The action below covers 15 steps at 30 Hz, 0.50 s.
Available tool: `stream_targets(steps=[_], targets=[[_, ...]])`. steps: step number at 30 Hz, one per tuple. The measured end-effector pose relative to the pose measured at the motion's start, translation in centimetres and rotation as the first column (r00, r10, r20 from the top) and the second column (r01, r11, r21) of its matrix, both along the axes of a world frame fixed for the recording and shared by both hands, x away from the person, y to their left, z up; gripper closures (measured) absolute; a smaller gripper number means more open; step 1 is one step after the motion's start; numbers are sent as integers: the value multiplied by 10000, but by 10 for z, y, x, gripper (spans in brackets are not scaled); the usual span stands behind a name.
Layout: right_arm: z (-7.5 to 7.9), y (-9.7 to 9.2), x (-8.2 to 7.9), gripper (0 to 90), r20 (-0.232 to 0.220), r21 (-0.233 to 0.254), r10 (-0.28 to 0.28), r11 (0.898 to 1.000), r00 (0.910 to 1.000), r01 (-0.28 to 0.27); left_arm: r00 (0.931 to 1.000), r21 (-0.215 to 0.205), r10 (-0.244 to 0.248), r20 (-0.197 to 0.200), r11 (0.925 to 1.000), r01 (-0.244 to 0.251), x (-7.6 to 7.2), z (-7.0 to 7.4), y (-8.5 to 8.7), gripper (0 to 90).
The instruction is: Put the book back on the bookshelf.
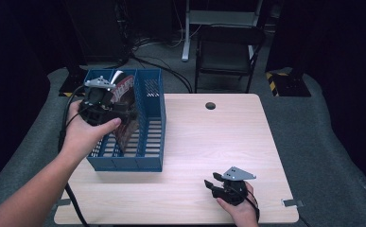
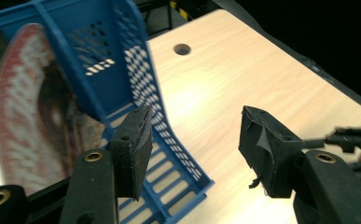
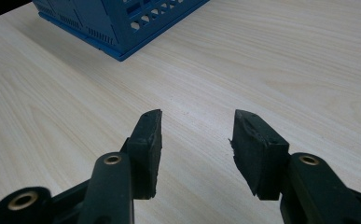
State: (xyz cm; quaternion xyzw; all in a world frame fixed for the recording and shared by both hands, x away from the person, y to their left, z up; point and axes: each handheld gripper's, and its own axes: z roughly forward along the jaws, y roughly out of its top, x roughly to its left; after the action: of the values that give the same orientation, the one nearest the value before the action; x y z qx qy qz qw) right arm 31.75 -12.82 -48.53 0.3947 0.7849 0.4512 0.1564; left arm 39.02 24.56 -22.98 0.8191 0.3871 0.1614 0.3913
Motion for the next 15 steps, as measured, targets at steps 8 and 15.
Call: stream_targets(steps=[8,15], targets=[[0,1,0,525,47,-97,63,9999,10000,-62,9950,33,-997,-73,9950,998,-22,-18,-25,441],[0,1,-1,525,3,-87,30,10000,10000,-29,9856,-130,-1689,-92,9856,1688,-38,-40,-41,441]])
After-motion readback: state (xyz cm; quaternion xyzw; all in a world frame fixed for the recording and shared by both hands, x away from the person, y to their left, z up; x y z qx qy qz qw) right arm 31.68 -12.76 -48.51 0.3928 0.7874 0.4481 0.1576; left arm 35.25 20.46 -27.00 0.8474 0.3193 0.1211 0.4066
